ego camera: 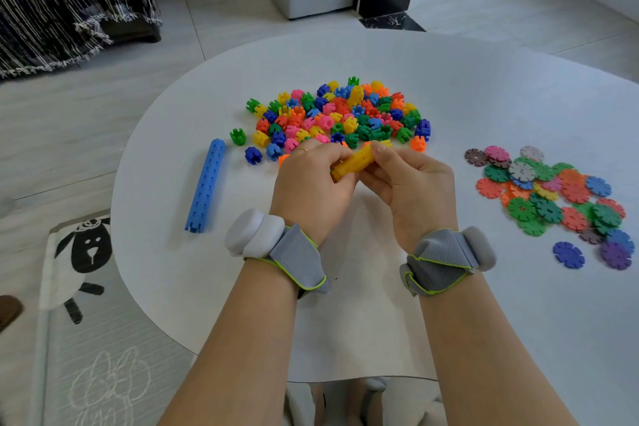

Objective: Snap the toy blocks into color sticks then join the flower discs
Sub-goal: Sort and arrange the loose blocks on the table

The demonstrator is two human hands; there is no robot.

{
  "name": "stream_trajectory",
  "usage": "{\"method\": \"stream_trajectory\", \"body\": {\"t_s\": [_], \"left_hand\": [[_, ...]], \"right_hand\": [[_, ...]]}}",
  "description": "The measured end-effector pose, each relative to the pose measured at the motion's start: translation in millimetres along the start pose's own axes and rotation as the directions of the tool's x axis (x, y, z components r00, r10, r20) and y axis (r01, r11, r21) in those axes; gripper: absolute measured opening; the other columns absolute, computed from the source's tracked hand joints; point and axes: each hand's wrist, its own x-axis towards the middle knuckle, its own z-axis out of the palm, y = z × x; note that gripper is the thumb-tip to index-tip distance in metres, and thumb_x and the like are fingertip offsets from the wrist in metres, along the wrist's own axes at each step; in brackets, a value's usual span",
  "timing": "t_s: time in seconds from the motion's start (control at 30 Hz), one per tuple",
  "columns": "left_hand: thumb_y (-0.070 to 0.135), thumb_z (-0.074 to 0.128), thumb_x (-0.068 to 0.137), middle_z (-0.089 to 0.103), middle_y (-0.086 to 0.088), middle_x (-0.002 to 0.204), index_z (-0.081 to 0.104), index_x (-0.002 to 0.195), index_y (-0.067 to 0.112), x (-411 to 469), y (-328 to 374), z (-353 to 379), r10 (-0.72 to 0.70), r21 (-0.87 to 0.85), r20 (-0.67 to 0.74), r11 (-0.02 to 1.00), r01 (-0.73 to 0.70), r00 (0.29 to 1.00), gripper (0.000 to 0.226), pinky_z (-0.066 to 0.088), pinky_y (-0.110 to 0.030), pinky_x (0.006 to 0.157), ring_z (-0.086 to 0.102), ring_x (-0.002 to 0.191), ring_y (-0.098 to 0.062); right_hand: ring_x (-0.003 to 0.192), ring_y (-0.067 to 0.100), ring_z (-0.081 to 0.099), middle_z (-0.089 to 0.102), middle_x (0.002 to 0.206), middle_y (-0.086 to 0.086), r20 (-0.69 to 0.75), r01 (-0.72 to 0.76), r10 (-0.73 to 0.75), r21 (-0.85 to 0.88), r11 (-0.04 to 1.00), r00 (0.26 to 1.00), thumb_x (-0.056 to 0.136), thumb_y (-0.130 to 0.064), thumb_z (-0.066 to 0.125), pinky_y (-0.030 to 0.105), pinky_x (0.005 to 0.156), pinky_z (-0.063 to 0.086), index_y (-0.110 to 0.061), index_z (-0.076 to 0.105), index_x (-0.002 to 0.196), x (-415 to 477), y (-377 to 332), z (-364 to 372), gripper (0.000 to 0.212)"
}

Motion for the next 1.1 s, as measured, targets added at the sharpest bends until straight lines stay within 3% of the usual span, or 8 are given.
{"method": "stream_trajectory", "body": {"t_s": [0.3,0.4,0.47,0.53,0.6,0.77,0.9,1.1], "left_hand": [[0.022,0.066,0.084,0.064,-0.002,0.102,0.068,0.109,0.019,1.8,-1.8,-2.4,-0.035,-0.007,0.009,0.999,0.035,0.999,0.025,0.044,-0.030,0.079,0.056,0.091,-0.019],[0.021,0.064,0.085,0.067,0.000,0.102,0.066,0.110,0.018,1.6,-0.9,-4.4,-0.057,-0.028,0.023,0.998,0.058,0.998,0.025,0.045,-0.026,0.078,0.058,0.089,-0.018],[0.021,0.064,0.086,0.068,0.000,0.103,0.066,0.110,0.018,1.1,-1.0,-4.8,-0.057,-0.019,0.042,0.998,0.058,0.997,0.025,0.046,-0.027,0.079,0.058,0.091,-0.018],[0.020,0.064,0.086,0.067,-0.001,0.104,0.066,0.111,0.018,1.3,-1.1,-4.8,-0.059,-0.014,0.061,0.998,0.060,0.996,0.025,0.047,-0.029,0.081,0.058,0.092,-0.019],[0.020,0.064,0.086,0.067,-0.001,0.104,0.066,0.111,0.018,1.8,-2.0,-4.6,-0.063,-0.014,0.065,0.998,0.064,0.996,0.025,0.047,-0.031,0.082,0.058,0.093,-0.019],[0.022,0.064,0.085,0.066,0.001,0.106,0.065,0.112,0.020,1.8,-3.3,-3.4,-0.063,0.006,0.077,0.998,0.063,0.995,0.027,0.045,-0.027,0.080,0.057,0.092,-0.017],[0.023,0.063,0.086,0.066,0.003,0.107,0.065,0.113,0.021,1.9,-3.9,-3.8,-0.063,0.024,0.086,0.998,0.061,0.994,0.026,0.042,-0.023,0.078,0.057,0.093,-0.016],[0.022,0.062,0.087,0.066,0.002,0.107,0.065,0.112,0.020,3.0,-4.5,-3.8,-0.054,0.036,0.092,0.998,0.051,0.994,0.026,0.040,-0.022,0.077,0.056,0.093,-0.015]], "right_hand": [[0.069,0.018,0.071,0.071,0.071,0.001,-0.094,0.092,-0.124,-0.287,0.954,0.988,0.096,-0.021,0.054,0.037,0.072,0.060,-0.017,0.070,0.077,2.4,1.9,3.2,0.025],[0.061,0.020,0.068,0.069,0.078,0.001,-0.169,0.177,-0.327,-0.573,0.800,0.930,0.088,-0.020,0.054,0.043,0.071,0.058,-0.022,0.069,0.091,12.1,11.0,-3.5,0.015],[0.071,0.026,0.067,0.064,0.092,0.002,-0.144,0.163,-0.354,-0.688,0.707,0.924,0.082,-0.019,0.052,0.043,0.077,0.056,-0.022,0.068,0.104,18.9,13.4,-6.6,0.028],[0.080,0.020,0.061,0.058,0.102,0.003,-0.117,0.141,-0.346,-0.759,0.635,0.931,0.086,-0.012,0.054,0.024,0.087,0.047,-0.018,0.065,0.117,23.6,13.8,-9.7,0.033],[0.084,0.009,0.047,0.057,0.110,0.007,-0.088,0.119,-0.332,-0.824,0.554,0.939,0.090,-0.014,0.056,0.006,0.078,0.025,-0.017,0.059,0.126,26.3,13.3,-9.4,0.036],[0.109,0.019,0.054,0.050,0.128,0.006,-0.129,0.010,-0.261,-0.881,0.473,0.957,0.092,-0.033,0.056,0.018,0.075,0.025,-0.024,0.055,0.131,34.4,7.0,2.3,0.040],[0.108,0.025,0.054,0.045,0.131,0.006,-0.122,-0.018,-0.247,-0.924,0.383,0.961,0.094,-0.031,0.052,0.024,0.076,0.029,-0.020,0.058,0.128,37.6,4.6,7.2,0.035],[0.100,0.018,0.055,0.048,0.127,0.002,-0.168,-0.024,-0.280,-0.891,0.454,0.945,0.091,-0.031,0.057,0.022,0.074,0.031,-0.023,0.062,0.118,38.0,7.9,9.3,0.029]]}}
